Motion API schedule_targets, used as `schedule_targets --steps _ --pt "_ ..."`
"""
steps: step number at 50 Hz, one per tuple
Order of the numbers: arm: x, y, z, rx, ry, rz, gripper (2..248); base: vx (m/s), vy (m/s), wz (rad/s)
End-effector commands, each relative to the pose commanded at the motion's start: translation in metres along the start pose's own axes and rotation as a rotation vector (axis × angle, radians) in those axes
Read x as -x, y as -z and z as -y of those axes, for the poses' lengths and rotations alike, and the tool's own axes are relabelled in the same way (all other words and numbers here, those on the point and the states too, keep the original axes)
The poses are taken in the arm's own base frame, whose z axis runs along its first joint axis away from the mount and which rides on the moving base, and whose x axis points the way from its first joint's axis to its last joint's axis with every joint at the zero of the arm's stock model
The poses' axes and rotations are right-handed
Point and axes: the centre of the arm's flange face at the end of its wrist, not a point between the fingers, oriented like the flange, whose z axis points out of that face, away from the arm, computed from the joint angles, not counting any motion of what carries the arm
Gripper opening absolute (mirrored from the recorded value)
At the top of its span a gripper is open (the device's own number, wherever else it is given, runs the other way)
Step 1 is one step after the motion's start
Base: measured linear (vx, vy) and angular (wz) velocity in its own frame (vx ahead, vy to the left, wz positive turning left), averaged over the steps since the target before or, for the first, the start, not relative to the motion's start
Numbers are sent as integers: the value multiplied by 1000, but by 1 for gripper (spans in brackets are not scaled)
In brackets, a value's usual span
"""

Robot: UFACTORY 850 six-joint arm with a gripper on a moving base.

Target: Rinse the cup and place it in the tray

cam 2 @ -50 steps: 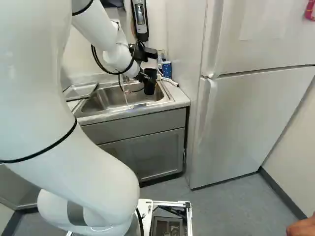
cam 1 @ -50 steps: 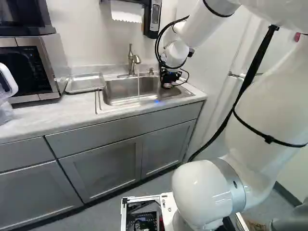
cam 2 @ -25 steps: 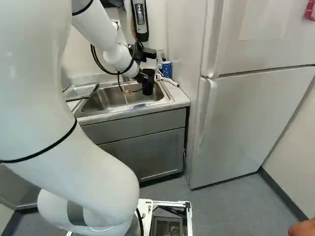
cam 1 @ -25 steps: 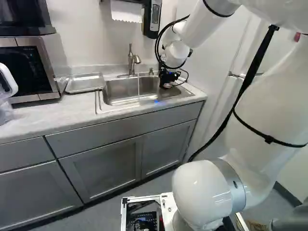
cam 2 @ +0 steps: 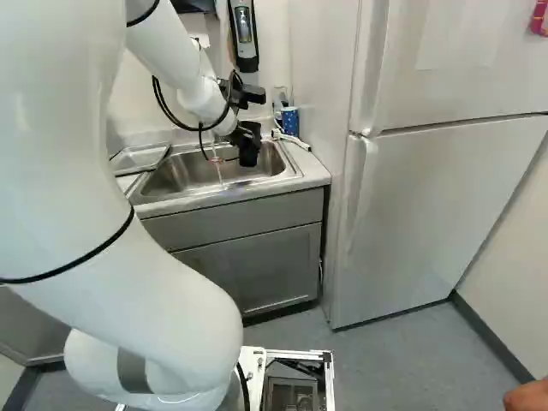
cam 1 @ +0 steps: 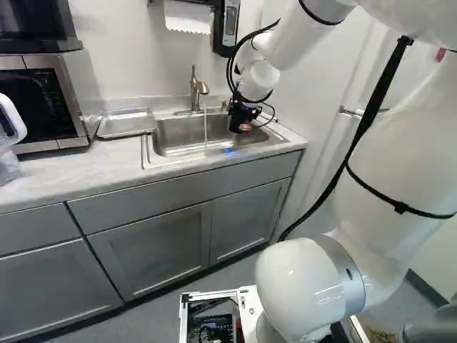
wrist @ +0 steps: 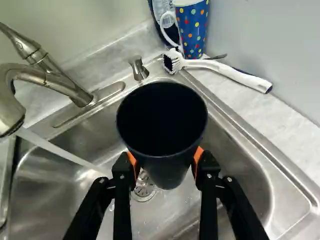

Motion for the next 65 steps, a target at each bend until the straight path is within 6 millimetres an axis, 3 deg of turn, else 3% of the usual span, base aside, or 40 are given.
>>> schedule_targets --steps 19,65 --pt "6 0 18 -52 58 24 121 0 0 0" --pt "18 2 38 -170 217 104 121 0 0 0"
